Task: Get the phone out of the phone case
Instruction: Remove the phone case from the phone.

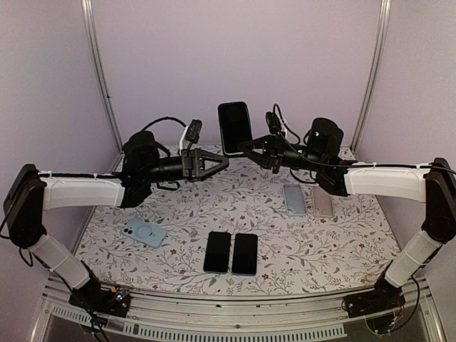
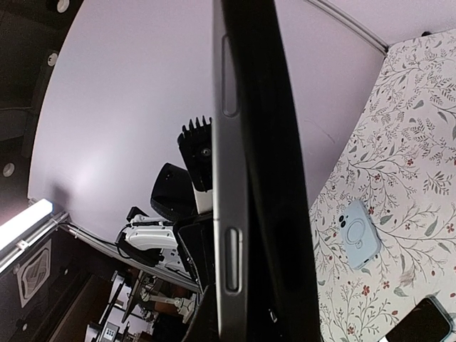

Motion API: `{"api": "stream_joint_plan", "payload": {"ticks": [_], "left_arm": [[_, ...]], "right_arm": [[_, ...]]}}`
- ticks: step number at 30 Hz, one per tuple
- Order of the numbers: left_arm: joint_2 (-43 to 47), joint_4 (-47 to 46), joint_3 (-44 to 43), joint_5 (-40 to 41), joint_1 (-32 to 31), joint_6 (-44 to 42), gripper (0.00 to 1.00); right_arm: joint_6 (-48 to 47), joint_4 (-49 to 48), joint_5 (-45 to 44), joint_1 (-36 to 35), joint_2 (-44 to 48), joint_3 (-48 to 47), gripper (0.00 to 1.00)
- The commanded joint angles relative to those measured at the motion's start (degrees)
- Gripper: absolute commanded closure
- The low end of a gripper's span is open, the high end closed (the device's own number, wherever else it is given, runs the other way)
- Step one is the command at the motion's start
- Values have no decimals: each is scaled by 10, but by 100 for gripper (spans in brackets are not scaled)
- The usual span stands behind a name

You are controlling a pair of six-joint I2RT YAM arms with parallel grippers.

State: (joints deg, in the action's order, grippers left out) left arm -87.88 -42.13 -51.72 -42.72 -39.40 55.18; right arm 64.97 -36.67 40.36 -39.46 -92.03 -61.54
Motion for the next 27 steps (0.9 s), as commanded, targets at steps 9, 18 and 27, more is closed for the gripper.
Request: {"api": "stream_joint_plan", "payload": {"ticks": [9,18,27], "left_arm": [[-6,5,-13,39,4,-13,65],[-5,14,-10,47,5,-26,68],[11,38,-13,51,-6,-68,63]], "right_arm": [[0,-63,-2,-14,-5,-23,100],[0,-65,-8,-14,5,-13,100],[3,-71,-5,-14,4,-14,100]]}}
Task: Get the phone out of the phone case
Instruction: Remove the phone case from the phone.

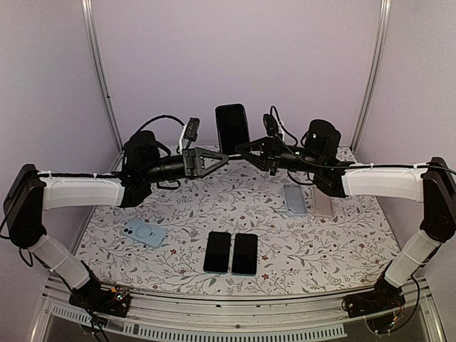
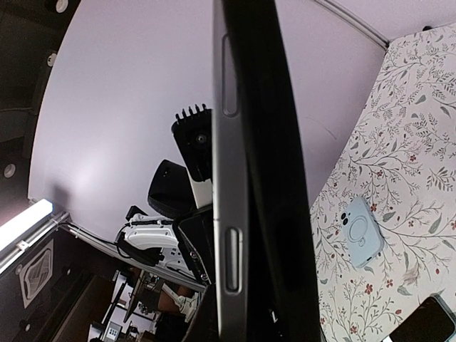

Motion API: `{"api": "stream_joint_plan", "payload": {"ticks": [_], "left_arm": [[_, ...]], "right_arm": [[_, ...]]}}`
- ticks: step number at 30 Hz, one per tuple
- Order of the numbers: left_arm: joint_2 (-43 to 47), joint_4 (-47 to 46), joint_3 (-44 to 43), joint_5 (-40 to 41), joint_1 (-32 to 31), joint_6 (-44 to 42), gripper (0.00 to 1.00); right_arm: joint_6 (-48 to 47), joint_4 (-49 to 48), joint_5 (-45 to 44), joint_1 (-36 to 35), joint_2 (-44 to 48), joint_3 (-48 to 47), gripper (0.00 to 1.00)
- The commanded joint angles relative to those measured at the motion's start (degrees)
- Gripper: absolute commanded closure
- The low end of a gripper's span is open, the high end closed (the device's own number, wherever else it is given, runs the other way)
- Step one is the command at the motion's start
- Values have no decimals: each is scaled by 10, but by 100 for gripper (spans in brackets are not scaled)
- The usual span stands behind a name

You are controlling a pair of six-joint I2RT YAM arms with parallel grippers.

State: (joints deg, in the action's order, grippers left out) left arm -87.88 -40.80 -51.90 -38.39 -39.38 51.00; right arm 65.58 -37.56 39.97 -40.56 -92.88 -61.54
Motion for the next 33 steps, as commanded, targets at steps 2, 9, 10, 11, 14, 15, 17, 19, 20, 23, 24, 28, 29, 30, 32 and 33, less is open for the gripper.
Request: {"api": "stream_joint_plan", "payload": {"ticks": [2,9,10,11,14,15,17,19,20,23,24,28,29,30,32,33], "left_arm": [[11,25,-10,9,-6,-28,63],[8,33,-16,12,-12,-35,60],[8,39,-19,13,-13,-39,60],[8,44,-22,15,-15,-42,59],[8,55,-29,18,-19,-50,58],[8,56,-29,18,-19,-50,58],[8,58,-30,21,-20,-51,58],[8,62,-29,24,-20,-51,58],[8,65,-30,26,-20,-52,58],[9,69,-27,37,-20,-50,58],[9,71,-26,44,-20,-47,59],[10,51,-16,57,-16,-28,59],[11,45,-14,60,-16,-24,59],[11,40,-13,61,-15,-20,59],[10,28,-11,63,-13,-13,59],[10,25,-11,66,-13,-10,59]], "right_arm": [[-2,-64,-1,-3,12,-14,100],[-2,-65,-4,-3,16,-11,100],[-2,-65,-3,-3,16,-11,100],[-2,-65,-4,-3,16,-10,100],[-2,-65,-3,-3,17,-10,100],[-2,-65,-3,-3,17,-10,100],[-2,-65,-3,-3,17,-10,100],[-2,-65,-3,-3,17,-10,100],[-1,-66,-3,-3,17,-10,100],[-1,-66,-1,-4,17,-10,100],[-1,-66,-1,-4,17,-10,100],[0,-66,0,-6,17,-9,100],[0,-66,0,-6,17,-9,100],[0,-66,0,-7,17,-9,100],[0,-66,2,-7,17,-9,100],[0,-66,2,-8,16,-9,100]]}}
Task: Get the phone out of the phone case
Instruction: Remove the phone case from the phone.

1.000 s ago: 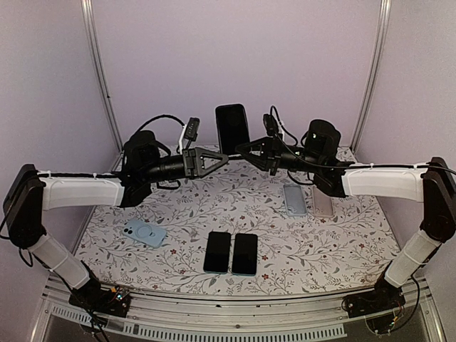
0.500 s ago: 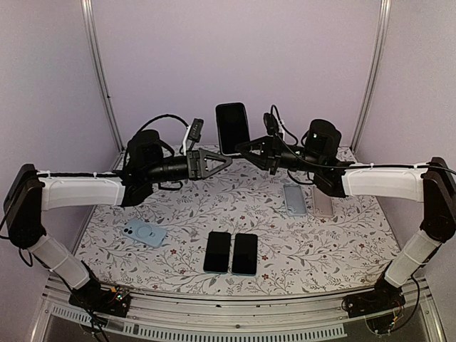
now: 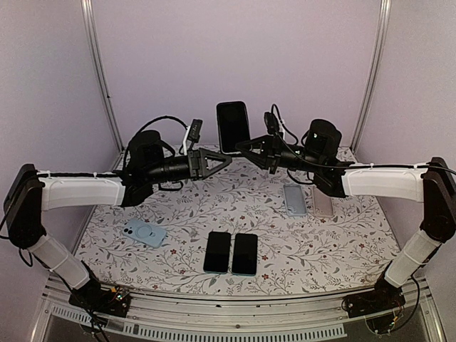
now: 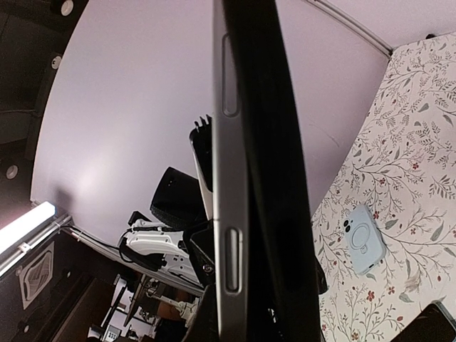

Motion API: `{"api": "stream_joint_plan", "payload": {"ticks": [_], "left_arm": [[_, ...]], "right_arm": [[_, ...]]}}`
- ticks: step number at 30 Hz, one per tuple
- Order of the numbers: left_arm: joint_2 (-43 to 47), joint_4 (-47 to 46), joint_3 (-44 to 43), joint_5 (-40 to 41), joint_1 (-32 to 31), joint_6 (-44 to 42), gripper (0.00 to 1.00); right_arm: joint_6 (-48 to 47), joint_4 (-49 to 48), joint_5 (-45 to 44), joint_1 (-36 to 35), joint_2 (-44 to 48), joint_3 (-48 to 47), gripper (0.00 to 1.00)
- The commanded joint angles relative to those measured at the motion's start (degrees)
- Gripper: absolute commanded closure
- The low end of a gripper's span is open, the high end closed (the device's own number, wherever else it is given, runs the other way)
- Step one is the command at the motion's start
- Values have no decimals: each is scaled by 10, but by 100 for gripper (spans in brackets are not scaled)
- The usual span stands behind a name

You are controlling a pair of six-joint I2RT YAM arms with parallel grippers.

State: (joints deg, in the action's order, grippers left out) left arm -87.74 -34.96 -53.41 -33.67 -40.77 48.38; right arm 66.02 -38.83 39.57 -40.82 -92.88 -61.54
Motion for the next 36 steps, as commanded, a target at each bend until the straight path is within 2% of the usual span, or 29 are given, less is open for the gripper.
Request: {"api": "stream_joint_plan", "payload": {"ticks": [1,23,36], "left_arm": [[9,-36,3,19,2,18,59],[20,-44,-12,58,13,4,59],[14,-51,-26,42,19,-4,59]], "right_arm": [[-5,-53,7,-6,16,-9,100],[0,-52,17,-8,20,-7,100],[3,-52,21,-13,10,-11,100]]}}
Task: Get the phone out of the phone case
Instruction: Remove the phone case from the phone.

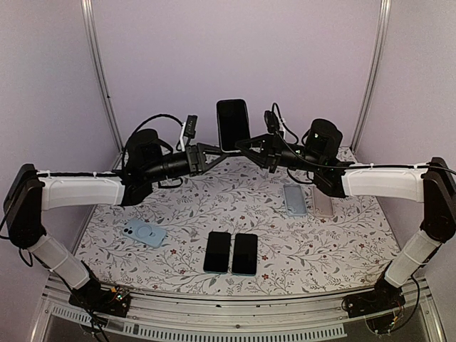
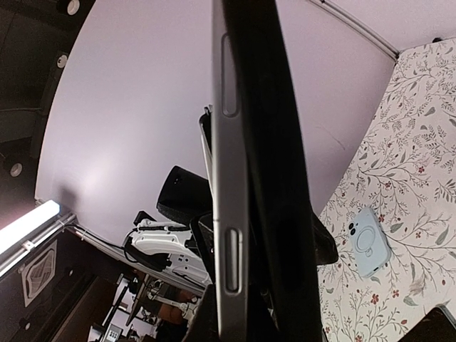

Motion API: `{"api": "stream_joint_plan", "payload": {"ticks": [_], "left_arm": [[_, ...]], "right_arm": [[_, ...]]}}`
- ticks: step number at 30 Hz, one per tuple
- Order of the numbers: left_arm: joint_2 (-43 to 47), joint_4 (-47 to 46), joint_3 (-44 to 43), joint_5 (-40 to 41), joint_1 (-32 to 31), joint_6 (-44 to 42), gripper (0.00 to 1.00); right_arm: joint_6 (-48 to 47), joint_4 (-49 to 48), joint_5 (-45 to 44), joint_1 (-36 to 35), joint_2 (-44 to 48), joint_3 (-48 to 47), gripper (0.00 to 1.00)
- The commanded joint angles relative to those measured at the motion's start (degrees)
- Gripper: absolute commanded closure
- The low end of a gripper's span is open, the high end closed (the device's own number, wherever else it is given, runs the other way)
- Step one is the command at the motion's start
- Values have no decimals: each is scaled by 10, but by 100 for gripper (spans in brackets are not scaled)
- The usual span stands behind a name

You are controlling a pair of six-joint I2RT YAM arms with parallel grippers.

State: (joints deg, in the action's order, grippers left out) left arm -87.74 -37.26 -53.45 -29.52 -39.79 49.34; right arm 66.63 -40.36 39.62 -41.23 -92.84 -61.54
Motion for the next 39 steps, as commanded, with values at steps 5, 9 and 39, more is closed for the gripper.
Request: {"api": "stream_joint_plan", "payload": {"ticks": [5,9,39], "left_arm": [[8,-39,-35,-13,11,-15,59],[4,-56,-40,-20,13,-11,59],[-19,-48,-47,34,24,50,100]], "right_arm": [[2,-32,21,-10,5,-10,100],[4,-26,21,-10,2,-8,100],[-7,13,21,-10,-9,-10,100]]}}
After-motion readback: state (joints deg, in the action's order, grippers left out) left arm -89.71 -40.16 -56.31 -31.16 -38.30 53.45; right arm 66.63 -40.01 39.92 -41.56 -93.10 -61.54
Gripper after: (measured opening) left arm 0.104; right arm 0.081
